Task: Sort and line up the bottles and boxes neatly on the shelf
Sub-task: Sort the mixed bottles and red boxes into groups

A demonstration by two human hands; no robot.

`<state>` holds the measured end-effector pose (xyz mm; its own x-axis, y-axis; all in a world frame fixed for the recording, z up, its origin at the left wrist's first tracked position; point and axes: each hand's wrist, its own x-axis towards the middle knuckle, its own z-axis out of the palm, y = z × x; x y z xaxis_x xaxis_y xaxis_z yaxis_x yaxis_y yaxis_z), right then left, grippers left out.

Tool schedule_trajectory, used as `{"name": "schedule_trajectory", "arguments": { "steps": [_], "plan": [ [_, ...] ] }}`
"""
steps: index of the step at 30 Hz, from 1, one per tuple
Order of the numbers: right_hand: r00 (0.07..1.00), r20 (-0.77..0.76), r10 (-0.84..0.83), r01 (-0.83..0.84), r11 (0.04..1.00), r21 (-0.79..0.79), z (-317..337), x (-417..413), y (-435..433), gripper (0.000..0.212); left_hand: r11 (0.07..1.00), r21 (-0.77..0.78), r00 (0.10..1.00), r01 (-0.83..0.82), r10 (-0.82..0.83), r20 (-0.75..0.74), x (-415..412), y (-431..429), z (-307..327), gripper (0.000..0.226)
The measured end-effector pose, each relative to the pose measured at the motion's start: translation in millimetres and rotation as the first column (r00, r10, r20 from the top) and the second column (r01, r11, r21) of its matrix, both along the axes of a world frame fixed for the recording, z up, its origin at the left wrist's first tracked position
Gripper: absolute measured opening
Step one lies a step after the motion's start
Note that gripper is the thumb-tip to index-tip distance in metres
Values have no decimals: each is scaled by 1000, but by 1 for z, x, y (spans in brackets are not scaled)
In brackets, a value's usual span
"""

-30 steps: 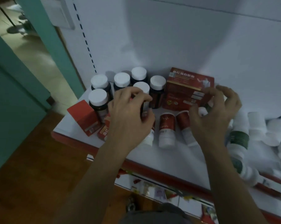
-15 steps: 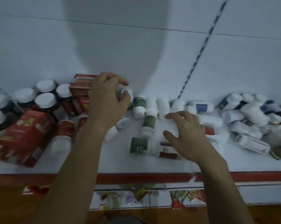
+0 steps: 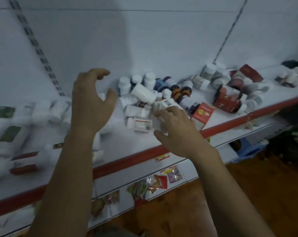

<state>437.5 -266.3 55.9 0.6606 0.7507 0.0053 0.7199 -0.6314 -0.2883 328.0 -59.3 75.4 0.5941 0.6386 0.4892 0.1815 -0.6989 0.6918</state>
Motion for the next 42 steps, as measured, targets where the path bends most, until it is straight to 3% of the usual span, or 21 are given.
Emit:
{"name": "schedule_trajectory", "arguments": {
  "steps": [7, 13, 19, 21, 23, 25, 27, 30, 35, 39, 42],
  "plan": [
    [992, 15, -124, 123, 991, 52, 2, 80, -78, 43, 984, 17, 976, 177, -173, -135, 113, -82, 0, 34],
    [980, -7, -200, 200, 978, 53, -13, 163, -138, 47, 919, 1, 842, 393, -360, -402, 215, -127, -5, 33],
    [983, -53, -174, 180, 972, 148, -23, 234, -193, 43, 919, -76, 797, 386, -374, -474, 286, -139, -1, 33],
    [979, -12, -204, 202, 956, 212, -30, 258, -202, 48, 910, -102, 732, 401, -385, -561, 298, -139, -1, 42],
    [974, -42, -222, 226, 948, 225, -40, 275, -203, 57, 894, -131, 605, 429, -392, -693, 296, -141, -4, 57],
    [979, -104, -176, 193, 961, 198, -49, 286, -194, 64, 861, -247, 449, 444, -453, -770, 287, -149, -11, 71],
    [992, -83, -94, 108, 977, 186, -56, 297, -183, 67, 848, -310, 379, 430, -481, -790, 280, -160, -19, 85],
    [994, -113, -11, 35, 976, 216, -59, 307, -170, 67, 894, -211, 431, 396, -384, -817, 272, -174, -35, 93],
    [982, -109, 151, -129, 974, 188, -65, 333, -162, 73, 973, -26, 549, 231, -152, -822, 276, -203, -53, 74],
    [946, -191, 264, -211, 943, 257, -59, 356, -161, 72, 991, -76, 606, 114, -130, -785, 284, -213, -45, 64],
    [933, -176, 314, -229, 895, 382, -56, 363, -156, 59, 991, -130, 720, 31, -112, -685, 281, -217, -34, 58]
  ]
}}
